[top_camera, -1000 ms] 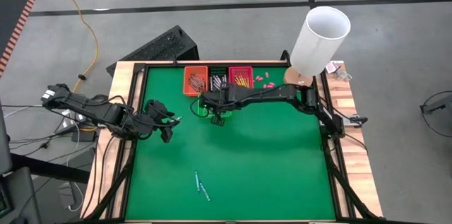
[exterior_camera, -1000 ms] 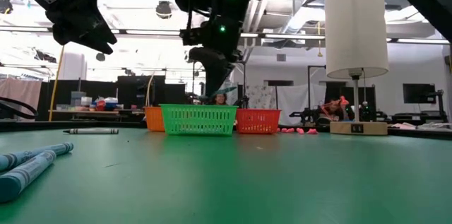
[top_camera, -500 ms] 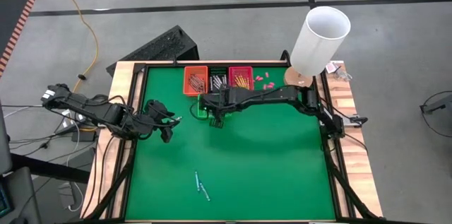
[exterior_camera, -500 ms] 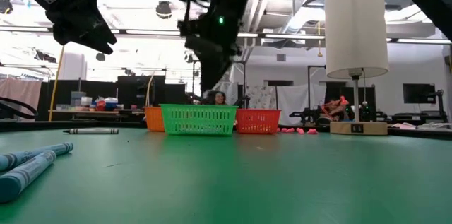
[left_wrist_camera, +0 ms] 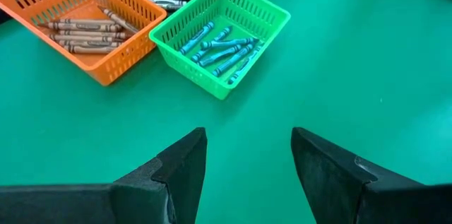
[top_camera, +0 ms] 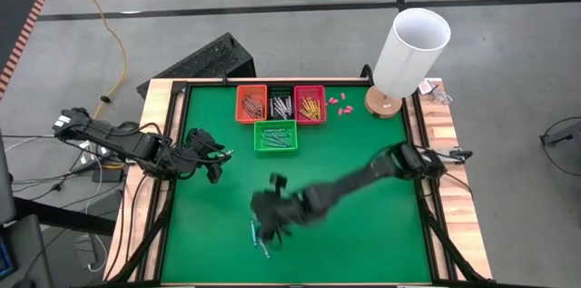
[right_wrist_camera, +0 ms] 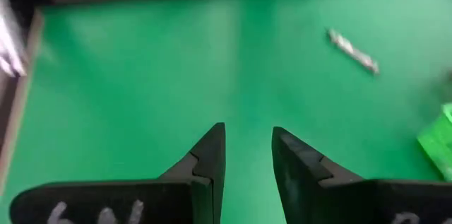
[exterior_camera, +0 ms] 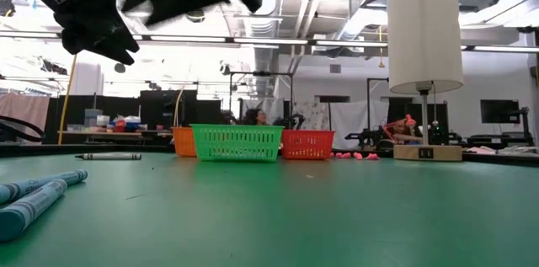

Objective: Sort crayons
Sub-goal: Wrap was successfully made it

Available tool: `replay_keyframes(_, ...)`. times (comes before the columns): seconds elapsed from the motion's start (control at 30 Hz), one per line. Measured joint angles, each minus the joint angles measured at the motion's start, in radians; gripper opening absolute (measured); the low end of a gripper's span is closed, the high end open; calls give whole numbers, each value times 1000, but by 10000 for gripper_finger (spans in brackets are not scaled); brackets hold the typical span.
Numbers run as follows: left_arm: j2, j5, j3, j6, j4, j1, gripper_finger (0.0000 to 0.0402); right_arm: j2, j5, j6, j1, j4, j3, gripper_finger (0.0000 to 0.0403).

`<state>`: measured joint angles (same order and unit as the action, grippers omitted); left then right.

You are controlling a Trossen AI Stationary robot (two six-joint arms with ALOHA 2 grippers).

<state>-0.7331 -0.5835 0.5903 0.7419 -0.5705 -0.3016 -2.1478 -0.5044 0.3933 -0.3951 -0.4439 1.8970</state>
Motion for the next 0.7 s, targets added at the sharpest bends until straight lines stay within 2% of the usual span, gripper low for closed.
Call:
replay_keyframes(0.1,0,0,0,5,0,0,197,-1,-119,0,-73,174,-74,113)
replay_keyframes(0.27,0,16,0,33,0,0,197,-1,-145,53,-119,249,-145,113)
replay_keyframes(0.37,0,39,0,60,0,0,197,-1,-66,58,-126,245,-169,113)
replay_keyframes(0.53,0,83,0,92,1,0,197,-1,222,20,-123,245,-169,113)
replay_keyframes(0.6,0,97,0,93,2,0,197,-1,275,17,-120,246,-169,113)
replay_keyframes(0.7,0,102,0,97,2,0,197,-10,298,17,-115,246,-168,113)
